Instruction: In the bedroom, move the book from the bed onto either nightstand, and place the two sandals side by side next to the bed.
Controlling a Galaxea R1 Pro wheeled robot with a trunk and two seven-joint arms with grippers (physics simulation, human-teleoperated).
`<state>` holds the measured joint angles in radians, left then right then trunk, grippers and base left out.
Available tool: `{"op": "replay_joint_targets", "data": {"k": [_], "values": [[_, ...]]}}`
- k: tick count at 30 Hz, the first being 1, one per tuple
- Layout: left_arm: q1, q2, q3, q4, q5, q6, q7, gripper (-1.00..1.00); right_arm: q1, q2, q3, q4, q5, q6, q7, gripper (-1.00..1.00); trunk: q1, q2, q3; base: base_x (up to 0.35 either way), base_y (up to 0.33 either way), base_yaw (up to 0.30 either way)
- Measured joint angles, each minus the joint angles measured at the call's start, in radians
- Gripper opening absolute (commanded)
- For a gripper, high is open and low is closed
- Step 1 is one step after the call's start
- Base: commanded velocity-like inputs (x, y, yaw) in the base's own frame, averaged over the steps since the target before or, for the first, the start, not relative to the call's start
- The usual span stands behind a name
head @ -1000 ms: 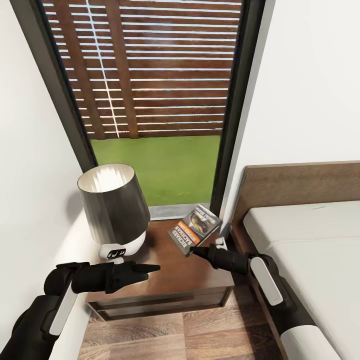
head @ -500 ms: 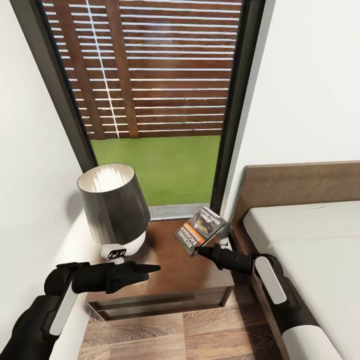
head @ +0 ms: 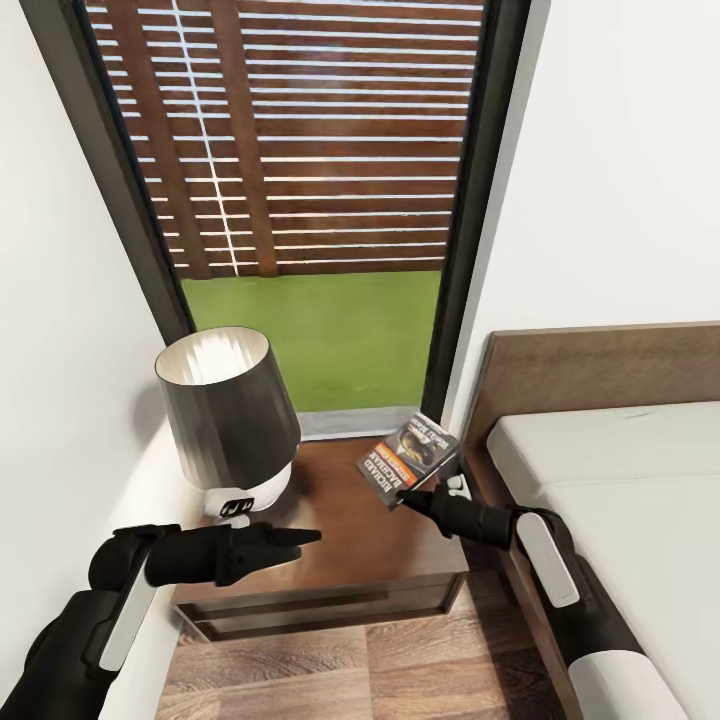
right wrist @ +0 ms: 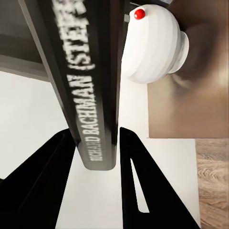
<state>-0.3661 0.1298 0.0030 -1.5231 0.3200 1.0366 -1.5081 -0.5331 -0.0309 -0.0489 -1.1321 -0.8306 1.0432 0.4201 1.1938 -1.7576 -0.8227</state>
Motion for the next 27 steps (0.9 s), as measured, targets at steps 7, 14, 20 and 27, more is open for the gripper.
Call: {"op": "replay_joint_targets", "data": {"k": [7,14,20,27], "values": [[0.000,0.000,-0.001,0.000,0.000,0.000,0.011,1.00,0.000,0.004,-0.002,0.001,-0.001,0.000,-0.052,-1.00,0.000,0.000,0.000,0.000,0.000,0.000],[0.000,-0.001,-0.001,0.000,0.000,0.000,0.013,1.00,0.000,0.006,0.000,0.002,-0.003,0.000,-0.073,-1.00,0.000,0.000,0.000,0.000,0.000,0.000],[0.000,-0.001,-0.001,0.000,0.000,0.000,0.016,1.00,0.000,0.008,0.000,0.007,-0.003,0.000,-0.079,-1.00,0.000,0.000,0.000,0.000,0.000,0.000],[0.000,-0.001,-0.001,-0.001,0.000,0.000,0.018,1.00,-0.001,0.013,0.001,0.011,-0.002,0.000,-0.088,-1.00,0.000,0.000,0.000,0.000,0.000,0.000]]}}
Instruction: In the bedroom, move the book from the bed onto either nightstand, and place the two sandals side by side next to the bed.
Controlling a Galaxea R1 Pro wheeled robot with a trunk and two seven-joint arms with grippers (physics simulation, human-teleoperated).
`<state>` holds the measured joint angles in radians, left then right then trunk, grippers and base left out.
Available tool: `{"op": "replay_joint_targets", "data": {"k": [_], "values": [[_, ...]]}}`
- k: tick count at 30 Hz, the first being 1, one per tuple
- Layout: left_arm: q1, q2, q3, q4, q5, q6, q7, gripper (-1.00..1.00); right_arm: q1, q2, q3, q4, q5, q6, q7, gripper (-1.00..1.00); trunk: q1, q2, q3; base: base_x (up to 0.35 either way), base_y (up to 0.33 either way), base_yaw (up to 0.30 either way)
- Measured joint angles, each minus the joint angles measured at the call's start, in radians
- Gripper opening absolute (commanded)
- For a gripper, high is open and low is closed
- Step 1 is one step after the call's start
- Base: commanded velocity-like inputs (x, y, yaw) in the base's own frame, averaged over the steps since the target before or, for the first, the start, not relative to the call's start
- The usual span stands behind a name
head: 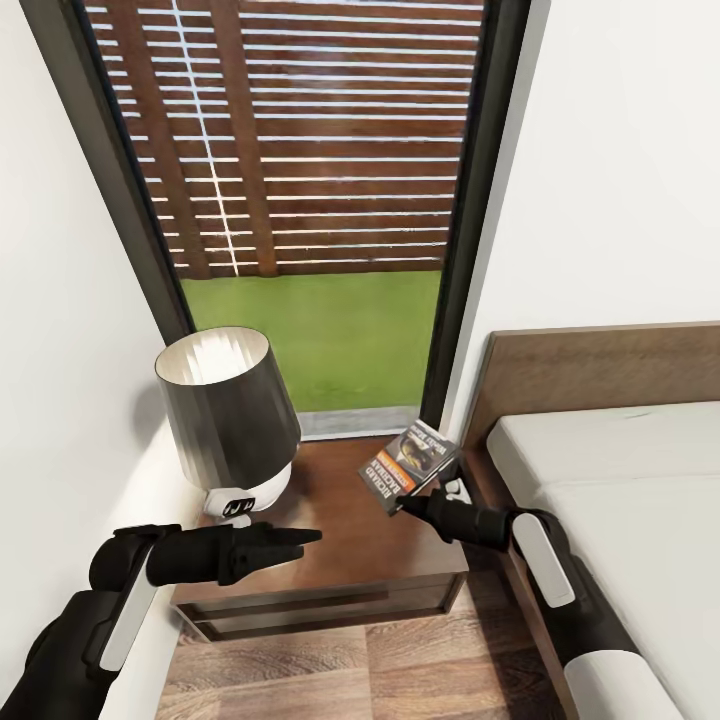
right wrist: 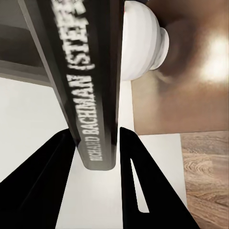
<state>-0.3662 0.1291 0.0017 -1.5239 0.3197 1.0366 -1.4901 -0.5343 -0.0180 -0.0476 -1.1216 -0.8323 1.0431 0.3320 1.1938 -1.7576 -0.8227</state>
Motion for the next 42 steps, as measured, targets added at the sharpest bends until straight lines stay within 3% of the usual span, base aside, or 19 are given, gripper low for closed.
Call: {"op": "replay_joint_targets", "data": {"k": [21,26,38,42], "values": [[0.000,0.001,0.000,-0.001,0.000,0.000,0.000,1.00,-0.006,0.041,0.003,0.003,-0.003,-0.001,-0.060,-1.00,0.000,0.000,0.000,0.000,0.000,0.000],[0.000,0.001,0.000,-0.001,0.000,0.000,0.001,1.00,-0.006,0.048,0.003,0.005,-0.003,-0.001,-0.061,-1.00,0.015,-0.028,-0.013,0.000,0.000,0.000],[0.000,0.001,0.002,-0.001,0.001,0.000,-0.001,1.00,-0.006,0.049,0.006,0.006,-0.057,-0.001,-0.063,-1.00,0.015,-0.028,-0.013,0.000,0.000,0.000],[0.000,0.001,0.000,-0.003,0.000,0.000,0.000,1.00,-0.006,0.049,0.006,0.008,-0.062,-0.002,-0.065,-1.00,0.031,-0.056,-0.025,0.000,0.000,0.000]]}}
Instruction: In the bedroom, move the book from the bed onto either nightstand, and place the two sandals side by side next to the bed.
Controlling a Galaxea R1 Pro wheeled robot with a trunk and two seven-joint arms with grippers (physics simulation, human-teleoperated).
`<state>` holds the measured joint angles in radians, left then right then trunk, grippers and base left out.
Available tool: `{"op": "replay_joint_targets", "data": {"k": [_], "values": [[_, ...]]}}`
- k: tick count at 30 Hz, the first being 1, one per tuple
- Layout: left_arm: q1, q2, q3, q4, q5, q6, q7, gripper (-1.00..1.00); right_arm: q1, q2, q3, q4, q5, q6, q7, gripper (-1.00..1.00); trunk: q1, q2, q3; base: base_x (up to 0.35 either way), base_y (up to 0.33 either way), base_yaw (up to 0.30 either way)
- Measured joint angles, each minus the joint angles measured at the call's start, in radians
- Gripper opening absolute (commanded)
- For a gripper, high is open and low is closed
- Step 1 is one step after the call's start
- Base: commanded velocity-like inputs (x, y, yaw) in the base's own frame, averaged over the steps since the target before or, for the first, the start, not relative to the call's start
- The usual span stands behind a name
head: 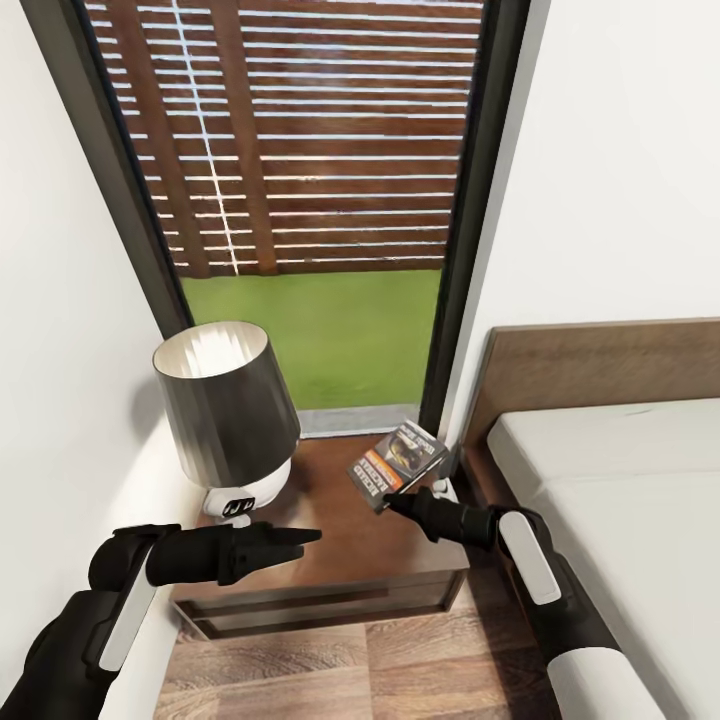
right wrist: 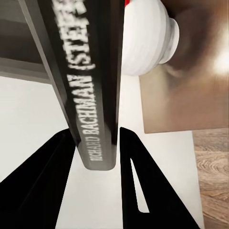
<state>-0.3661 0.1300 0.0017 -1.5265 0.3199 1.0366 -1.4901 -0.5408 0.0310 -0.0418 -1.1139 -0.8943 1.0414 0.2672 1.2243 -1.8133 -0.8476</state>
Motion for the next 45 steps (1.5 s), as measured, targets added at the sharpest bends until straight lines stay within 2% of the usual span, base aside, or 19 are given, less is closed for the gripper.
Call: {"op": "replay_joint_targets", "data": {"k": [2,20,29,41,45], "values": [[0.000,0.000,-0.001,-0.002,0.000,0.000,0.001,1.00,0.000,0.000,0.000,0.003,-0.001,0.000,-0.001,-1.00,0.008,-0.014,-0.006,0.000,0.000,0.000],[0.000,0.000,0.000,-0.004,0.001,0.000,-0.001,1.00,0.000,0.000,-0.001,0.040,-0.008,0.000,-0.003,-1.00,0.008,-0.014,-0.006,0.000,0.000,0.000],[0.000,0.000,-0.001,-0.005,0.000,0.000,0.001,1.00,0.000,0.000,-0.002,0.047,-0.007,0.000,-0.003,-1.00,0.042,-0.077,-0.034,0.000,0.000,0.000],[0.000,0.000,0.001,-0.006,0.001,0.000,-0.002,1.00,0.000,-0.001,-0.002,0.049,-0.009,0.000,-0.003,-1.00,0.042,-0.077,-0.035,0.000,0.000,0.000],[0.000,0.000,0.000,-0.007,0.000,0.000,0.000,1.00,0.000,-0.001,-0.003,0.049,-0.007,0.000,-0.003,-1.00,0.058,-0.105,-0.047,0.000,0.000,0.000]]}}
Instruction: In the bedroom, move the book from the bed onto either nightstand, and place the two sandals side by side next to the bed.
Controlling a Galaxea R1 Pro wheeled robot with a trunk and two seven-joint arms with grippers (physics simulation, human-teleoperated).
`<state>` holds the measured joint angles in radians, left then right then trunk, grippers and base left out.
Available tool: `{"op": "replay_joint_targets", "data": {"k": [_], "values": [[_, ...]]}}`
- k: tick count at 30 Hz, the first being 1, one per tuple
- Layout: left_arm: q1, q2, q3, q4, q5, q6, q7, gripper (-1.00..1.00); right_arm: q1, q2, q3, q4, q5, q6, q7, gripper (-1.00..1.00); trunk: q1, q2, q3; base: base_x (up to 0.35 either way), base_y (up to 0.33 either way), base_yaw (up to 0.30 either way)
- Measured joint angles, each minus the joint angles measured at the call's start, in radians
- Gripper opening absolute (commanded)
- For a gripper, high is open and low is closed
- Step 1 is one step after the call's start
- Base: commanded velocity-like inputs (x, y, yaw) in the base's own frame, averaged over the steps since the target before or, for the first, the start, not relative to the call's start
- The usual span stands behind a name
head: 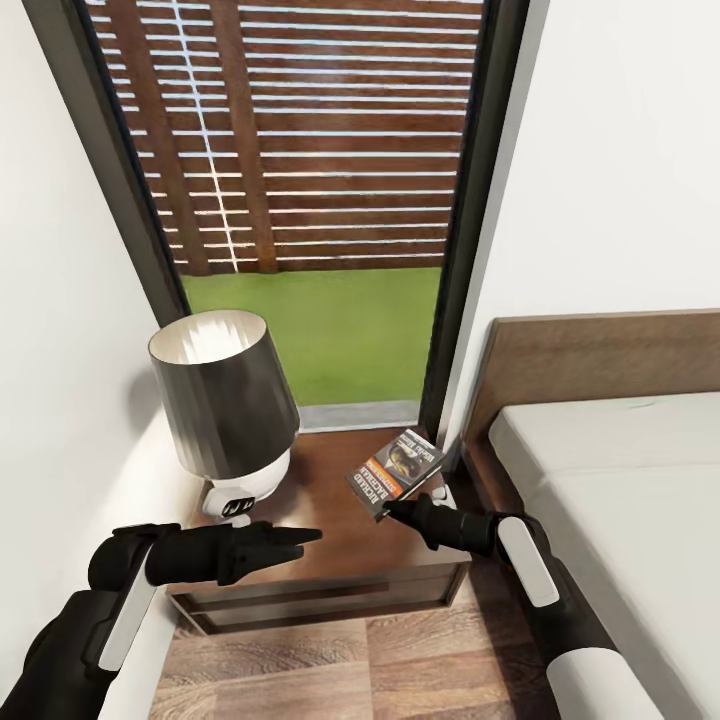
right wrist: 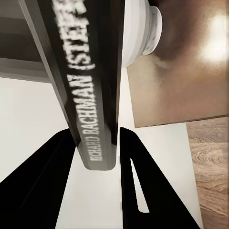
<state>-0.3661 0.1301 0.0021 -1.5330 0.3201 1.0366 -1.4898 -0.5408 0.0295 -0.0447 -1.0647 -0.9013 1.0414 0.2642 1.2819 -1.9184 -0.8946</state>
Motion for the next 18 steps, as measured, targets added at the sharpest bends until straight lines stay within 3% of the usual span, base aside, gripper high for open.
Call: {"op": "replay_joint_targets", "data": {"k": [5,15,18], "values": [[0.000,0.000,0.000,-0.002,0.000,0.000,0.001,1.00,0.000,0.000,0.000,0.000,0.000,0.000,0.000,-1.00,0.019,-0.035,-0.016,0.000,0.000,0.000],[0.000,0.000,0.001,-0.005,0.001,0.000,-0.001,1.00,0.000,0.000,-0.001,0.000,-0.002,0.000,0.000,-1.00,0.019,-0.035,-0.016,0.000,0.000,0.000],[0.000,0.000,0.001,-0.006,0.000,0.000,-0.001,1.00,0.000,0.000,-0.001,0.000,0.000,0.000,0.000,-1.00,0.031,-0.056,-0.025,0.000,0.000,0.000]]}}
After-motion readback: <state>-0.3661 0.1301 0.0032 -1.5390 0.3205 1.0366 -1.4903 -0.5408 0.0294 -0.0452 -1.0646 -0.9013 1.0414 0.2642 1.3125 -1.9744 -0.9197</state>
